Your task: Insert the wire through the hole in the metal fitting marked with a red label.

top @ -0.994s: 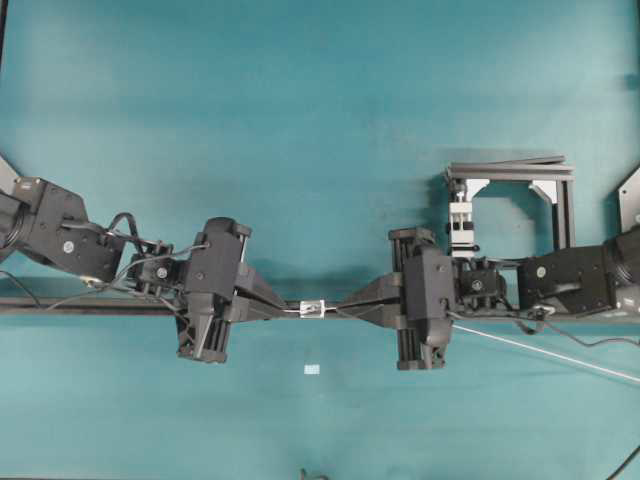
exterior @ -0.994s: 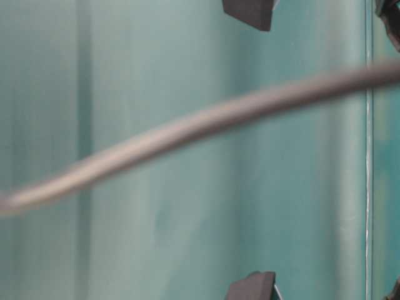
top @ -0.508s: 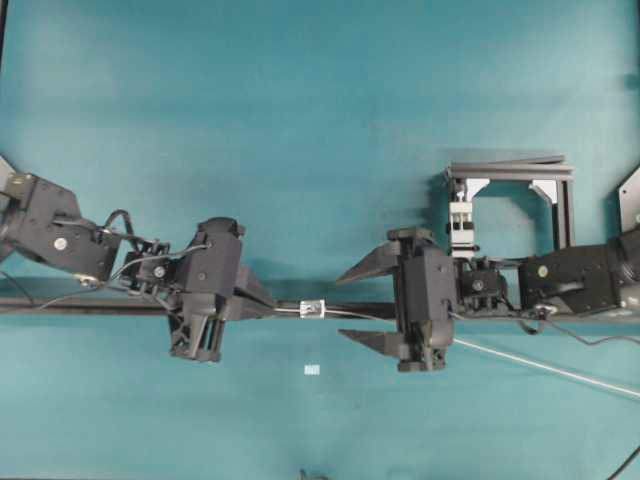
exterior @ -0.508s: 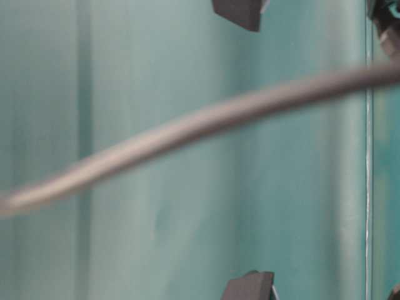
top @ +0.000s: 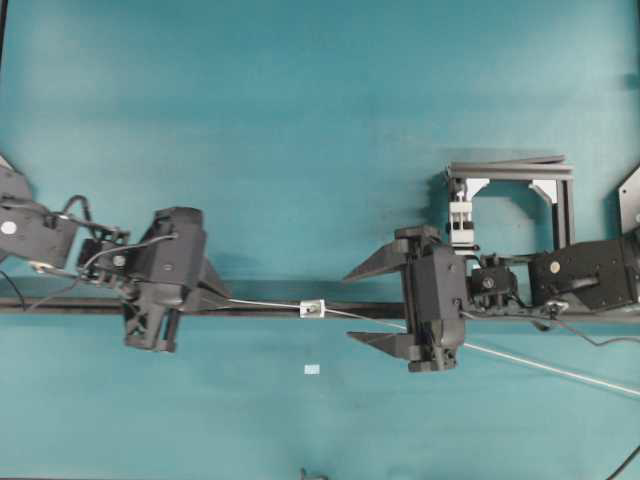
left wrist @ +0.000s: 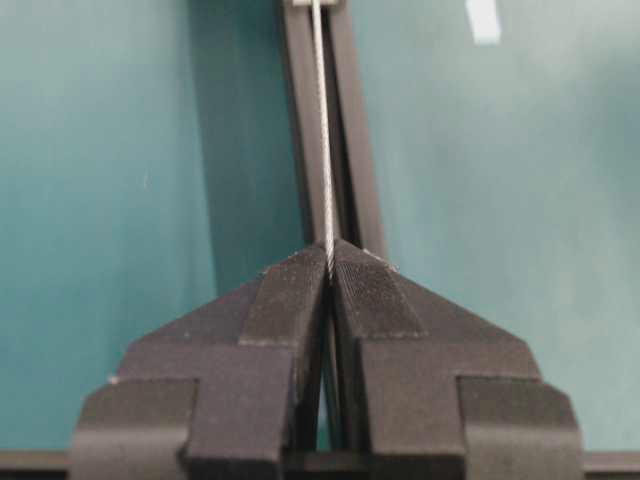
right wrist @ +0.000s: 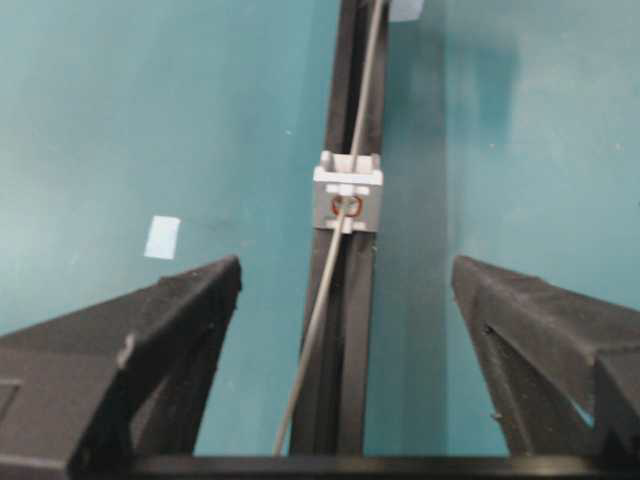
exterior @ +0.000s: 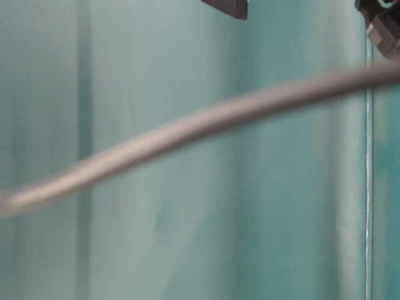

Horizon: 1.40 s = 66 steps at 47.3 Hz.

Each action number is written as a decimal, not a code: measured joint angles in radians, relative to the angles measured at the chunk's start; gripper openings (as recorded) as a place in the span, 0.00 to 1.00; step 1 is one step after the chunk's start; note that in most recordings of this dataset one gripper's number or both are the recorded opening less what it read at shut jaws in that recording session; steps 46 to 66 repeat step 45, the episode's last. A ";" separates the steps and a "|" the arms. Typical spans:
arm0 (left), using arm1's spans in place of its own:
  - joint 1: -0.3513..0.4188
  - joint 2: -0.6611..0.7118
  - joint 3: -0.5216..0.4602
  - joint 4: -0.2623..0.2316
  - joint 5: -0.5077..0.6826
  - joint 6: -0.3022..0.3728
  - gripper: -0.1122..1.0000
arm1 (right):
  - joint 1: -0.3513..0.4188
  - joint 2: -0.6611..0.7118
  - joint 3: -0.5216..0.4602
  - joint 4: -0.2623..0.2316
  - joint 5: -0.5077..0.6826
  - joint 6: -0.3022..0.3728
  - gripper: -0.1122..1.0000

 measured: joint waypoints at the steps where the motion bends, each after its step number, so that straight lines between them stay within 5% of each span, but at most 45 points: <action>1: 0.000 -0.009 0.011 0.000 0.002 0.000 0.01 | 0.000 -0.002 0.000 0.000 0.000 0.000 0.96; 17: 0.000 -0.141 0.115 0.000 0.025 -0.002 0.01 | 0.000 0.000 0.000 -0.002 -0.002 0.000 0.96; 39: -0.002 -0.118 0.118 0.000 0.020 -0.075 0.01 | 0.000 0.000 0.002 0.000 0.000 0.000 0.96; 66: -0.002 -0.107 0.117 0.000 0.017 -0.077 0.02 | 0.000 0.000 0.000 0.000 0.000 0.000 0.96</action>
